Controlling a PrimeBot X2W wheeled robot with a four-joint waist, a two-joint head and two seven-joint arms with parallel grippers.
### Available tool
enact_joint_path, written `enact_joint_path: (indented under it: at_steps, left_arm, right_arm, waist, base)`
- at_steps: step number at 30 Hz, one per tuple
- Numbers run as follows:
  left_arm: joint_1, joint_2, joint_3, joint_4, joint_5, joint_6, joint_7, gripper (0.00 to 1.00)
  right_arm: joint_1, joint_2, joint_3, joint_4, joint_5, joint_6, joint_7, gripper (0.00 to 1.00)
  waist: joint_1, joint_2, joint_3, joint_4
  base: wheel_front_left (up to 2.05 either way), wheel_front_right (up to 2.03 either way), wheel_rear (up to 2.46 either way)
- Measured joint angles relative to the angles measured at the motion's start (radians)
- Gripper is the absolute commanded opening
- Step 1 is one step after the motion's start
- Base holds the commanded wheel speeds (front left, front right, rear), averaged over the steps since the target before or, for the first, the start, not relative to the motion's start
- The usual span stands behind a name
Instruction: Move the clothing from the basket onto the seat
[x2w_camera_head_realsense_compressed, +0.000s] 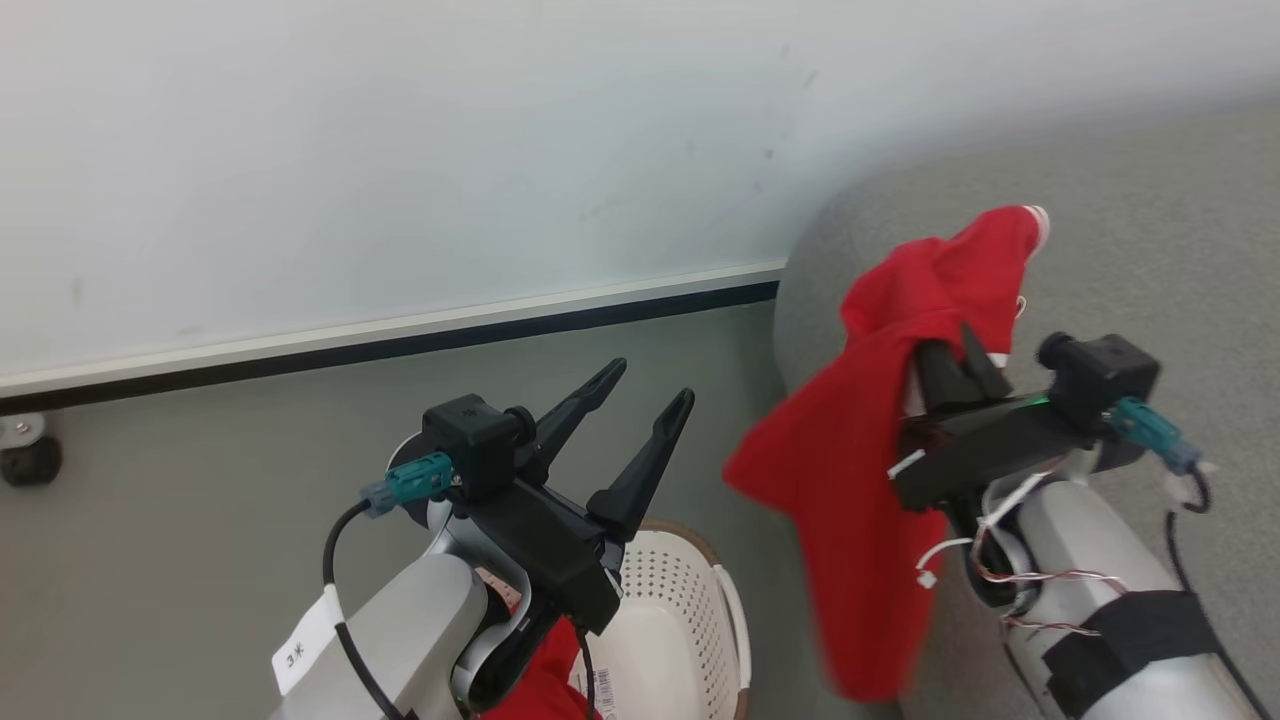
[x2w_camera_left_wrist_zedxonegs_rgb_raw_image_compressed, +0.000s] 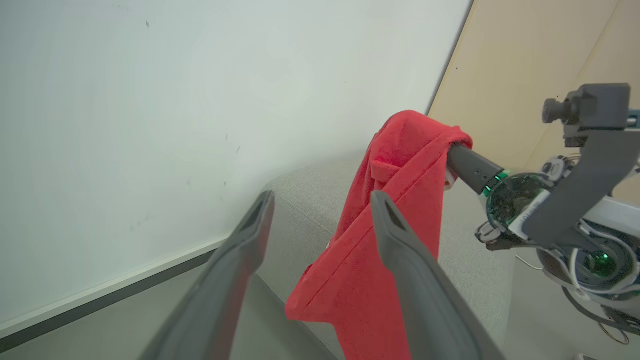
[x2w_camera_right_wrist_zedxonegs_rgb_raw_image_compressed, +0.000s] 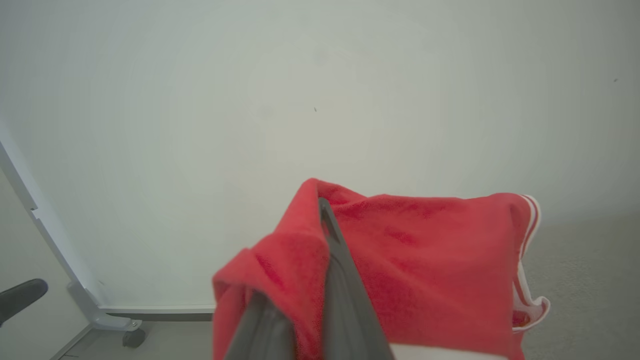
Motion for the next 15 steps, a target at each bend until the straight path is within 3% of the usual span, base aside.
enact_joint_path:
  at_steps: [15]
  left_arm:
    - [0.046, 0.047, -0.023, -0.086, 0.043, 0.001, -0.014, 1.0]
  right_arm:
    - [0.161, -0.081, -0.155, -0.298, -0.044, -0.042, -0.007, 0.0]
  waist:
    - [-0.0002, 0.0, -0.007, -0.146]
  base:
    - [0.0, 0.0, 0.0]
